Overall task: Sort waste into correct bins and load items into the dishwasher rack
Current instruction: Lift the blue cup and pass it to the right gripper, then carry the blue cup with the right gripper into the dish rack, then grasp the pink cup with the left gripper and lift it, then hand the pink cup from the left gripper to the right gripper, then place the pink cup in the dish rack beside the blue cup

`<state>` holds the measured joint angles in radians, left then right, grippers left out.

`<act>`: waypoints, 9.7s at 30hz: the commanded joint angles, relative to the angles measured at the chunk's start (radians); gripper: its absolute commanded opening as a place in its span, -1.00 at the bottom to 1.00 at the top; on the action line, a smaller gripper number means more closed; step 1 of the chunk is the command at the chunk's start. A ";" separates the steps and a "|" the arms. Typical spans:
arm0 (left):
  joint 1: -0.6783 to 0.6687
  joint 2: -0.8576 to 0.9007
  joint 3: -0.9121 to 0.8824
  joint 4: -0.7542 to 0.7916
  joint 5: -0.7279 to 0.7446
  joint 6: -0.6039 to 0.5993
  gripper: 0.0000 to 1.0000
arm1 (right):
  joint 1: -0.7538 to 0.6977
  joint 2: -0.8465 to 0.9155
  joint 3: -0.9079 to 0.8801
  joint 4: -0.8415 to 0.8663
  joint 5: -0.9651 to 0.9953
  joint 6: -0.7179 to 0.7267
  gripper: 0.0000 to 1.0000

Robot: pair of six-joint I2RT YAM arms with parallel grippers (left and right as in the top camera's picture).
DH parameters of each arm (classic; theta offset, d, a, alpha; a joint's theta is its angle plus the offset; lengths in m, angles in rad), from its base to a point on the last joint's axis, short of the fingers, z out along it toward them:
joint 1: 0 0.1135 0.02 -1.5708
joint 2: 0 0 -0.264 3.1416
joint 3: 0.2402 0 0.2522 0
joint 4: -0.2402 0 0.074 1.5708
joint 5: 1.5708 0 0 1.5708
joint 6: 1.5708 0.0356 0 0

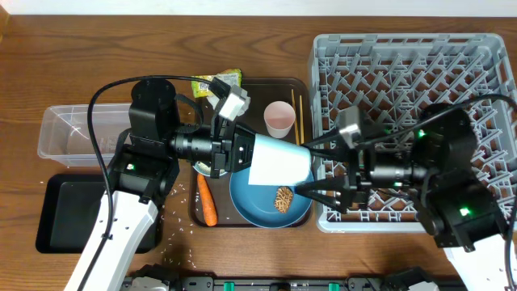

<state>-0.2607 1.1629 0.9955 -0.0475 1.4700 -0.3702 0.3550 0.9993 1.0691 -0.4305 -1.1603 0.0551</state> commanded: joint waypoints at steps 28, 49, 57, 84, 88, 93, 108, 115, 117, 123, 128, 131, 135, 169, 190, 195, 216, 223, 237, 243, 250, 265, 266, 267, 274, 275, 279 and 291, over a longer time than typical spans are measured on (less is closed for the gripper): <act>0.050 -0.009 0.017 0.005 -0.121 -0.009 0.61 | -0.092 -0.183 0.016 -0.316 0.528 -0.011 -0.26; 0.093 -0.009 0.017 -0.019 -0.120 -0.010 0.68 | -0.699 -0.146 0.017 -0.626 1.024 0.166 -0.31; 0.093 -0.009 0.017 -0.025 -0.117 -0.010 0.68 | -0.929 0.041 0.017 -0.622 1.053 0.248 -0.24; 0.093 -0.007 0.016 -0.026 -0.161 0.014 0.70 | -1.101 0.364 0.121 -0.708 0.863 0.278 0.50; 0.080 -0.007 0.016 -0.046 -0.314 0.047 0.71 | -1.098 0.359 0.227 -0.797 0.693 0.216 0.51; -0.019 0.032 0.016 -0.208 -0.794 0.212 0.70 | -1.043 0.295 0.275 -0.822 0.510 0.106 0.48; -0.159 0.524 0.017 0.095 -1.274 0.184 0.59 | -0.877 0.214 0.272 -0.888 0.669 0.100 0.58; -0.163 0.625 0.017 0.191 -1.273 0.121 0.33 | -0.877 0.214 0.271 -0.902 0.694 0.093 0.60; -0.162 0.644 0.017 0.175 -1.273 0.121 0.13 | -0.877 0.214 0.271 -0.902 0.693 0.093 0.60; -0.163 0.652 0.017 0.114 -1.273 0.121 -0.33 | -0.877 0.214 0.271 -0.901 0.694 0.093 0.60; -0.163 0.652 0.017 0.029 -1.273 0.122 -0.44 | -0.877 0.214 0.271 -0.901 0.693 0.093 0.62; -0.162 0.652 0.017 0.029 -1.273 0.122 -0.84 | -0.877 0.214 0.271 -0.899 0.693 0.093 0.62; -0.162 0.636 0.017 0.033 -1.259 0.122 -0.88 | -0.877 0.214 0.271 -0.900 0.693 0.093 0.62; 0.103 -0.108 0.021 0.061 0.049 -0.142 -0.88 | -0.158 0.031 0.272 -0.429 -0.035 -0.229 0.48; 0.103 -0.107 0.021 0.072 0.050 -0.156 -0.88 | 0.149 0.207 0.271 -0.119 0.084 -0.190 0.11; 0.103 -0.107 0.021 0.073 0.039 -0.156 -0.87 | 0.148 0.172 0.272 -0.122 0.084 -0.191 -0.20; 0.114 -0.106 0.021 0.222 0.003 -0.182 0.40 | -0.114 -0.089 0.272 -0.605 1.088 -0.038 -0.30; 0.114 -0.106 0.021 0.222 0.003 -0.182 0.40 | -0.369 -0.090 0.271 -0.644 1.358 0.118 -0.31; 0.114 -0.106 0.021 0.222 0.011 -0.182 0.40 | -0.818 0.071 0.270 -0.641 1.356 0.405 -0.28; 0.114 -0.106 0.021 0.221 0.031 -0.182 0.40 | -0.941 0.198 0.270 -0.585 1.228 0.478 -0.28; 0.114 -0.106 0.021 0.222 0.040 -0.181 0.41 | -1.078 0.330 0.270 -0.577 1.111 0.485 -0.27; 0.114 -0.105 0.021 0.221 0.041 -0.182 0.40 | -1.199 0.605 0.270 -0.624 1.043 0.494 -0.29; 0.114 -0.105 0.021 0.221 0.041 -0.182 0.40 | -1.199 0.612 0.270 -0.622 1.042 0.494 -0.23; 0.114 -0.105 0.021 0.221 0.041 -0.182 0.40 | -1.199 0.618 0.270 -0.620 1.032 0.494 -0.05; 0.114 -0.105 0.021 0.221 0.037 -0.181 0.48 | -1.225 0.587 0.280 -0.576 0.816 0.474 0.39; 0.114 -0.105 0.021 0.221 0.037 -0.181 0.49 | -1.229 0.569 0.280 -0.570 0.784 0.471 0.38; 0.114 -0.105 0.021 0.222 0.037 -0.181 0.49 | -1.232 0.478 0.281 -0.563 0.767 0.460 0.40; 0.114 -0.068 0.020 0.046 -0.175 -0.085 0.39 | -0.993 0.128 0.281 -0.541 0.565 0.257 0.47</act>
<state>-0.1513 1.0771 1.0035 0.0528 1.4044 -0.5266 -0.7109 1.1805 1.3354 -0.9634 -0.5755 0.3943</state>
